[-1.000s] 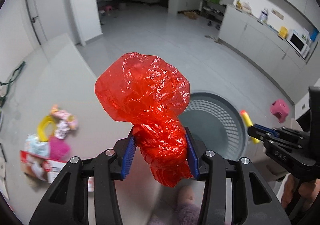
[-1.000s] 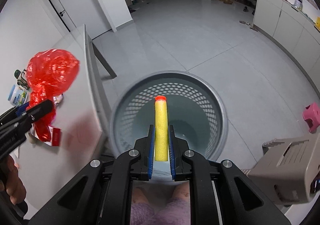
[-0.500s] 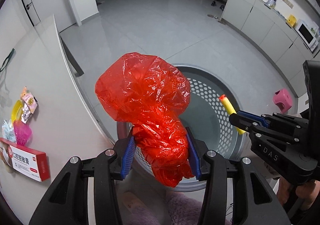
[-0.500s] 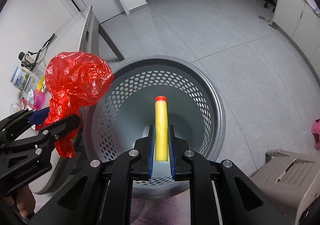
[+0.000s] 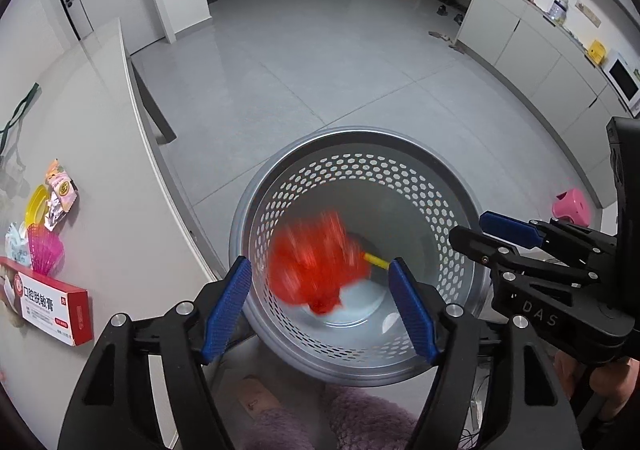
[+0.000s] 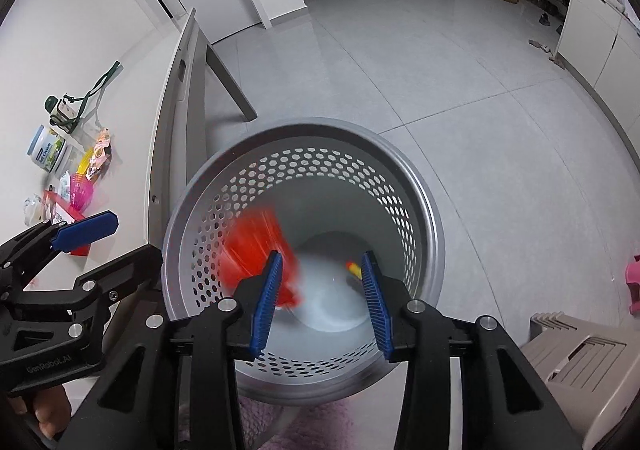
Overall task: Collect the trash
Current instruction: 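Carry the red bag and yellow dart over the wastebasket and open both tools, then grasp the toothpaste box with the left tool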
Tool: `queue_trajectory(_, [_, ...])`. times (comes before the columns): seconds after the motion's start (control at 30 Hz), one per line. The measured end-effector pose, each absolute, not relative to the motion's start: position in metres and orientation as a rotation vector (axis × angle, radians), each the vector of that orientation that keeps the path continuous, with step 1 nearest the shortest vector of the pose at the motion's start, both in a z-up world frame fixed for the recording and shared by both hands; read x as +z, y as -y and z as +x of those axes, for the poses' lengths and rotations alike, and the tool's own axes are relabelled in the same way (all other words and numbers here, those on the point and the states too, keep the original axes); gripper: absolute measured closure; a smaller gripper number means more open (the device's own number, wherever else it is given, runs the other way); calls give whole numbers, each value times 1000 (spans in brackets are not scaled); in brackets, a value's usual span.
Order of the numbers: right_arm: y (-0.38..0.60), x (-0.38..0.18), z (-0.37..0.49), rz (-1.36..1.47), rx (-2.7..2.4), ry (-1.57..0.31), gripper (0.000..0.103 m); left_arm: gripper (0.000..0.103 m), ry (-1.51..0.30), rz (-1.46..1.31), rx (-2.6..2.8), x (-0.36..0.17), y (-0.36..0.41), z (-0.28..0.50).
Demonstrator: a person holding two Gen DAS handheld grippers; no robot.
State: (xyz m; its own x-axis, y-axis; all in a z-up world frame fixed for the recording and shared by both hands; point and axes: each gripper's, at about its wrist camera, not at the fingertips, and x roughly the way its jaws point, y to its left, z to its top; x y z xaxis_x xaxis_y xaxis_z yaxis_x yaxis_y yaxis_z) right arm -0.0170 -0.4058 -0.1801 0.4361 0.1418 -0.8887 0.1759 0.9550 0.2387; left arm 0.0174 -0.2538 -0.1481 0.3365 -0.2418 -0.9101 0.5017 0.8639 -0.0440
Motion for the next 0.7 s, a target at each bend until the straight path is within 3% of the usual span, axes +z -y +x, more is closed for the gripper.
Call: queue_trajectory(0.7, [371, -147, -7, 257, 51, -1100, 54, 25, -1042, 166, -349, -106, 202, 25])
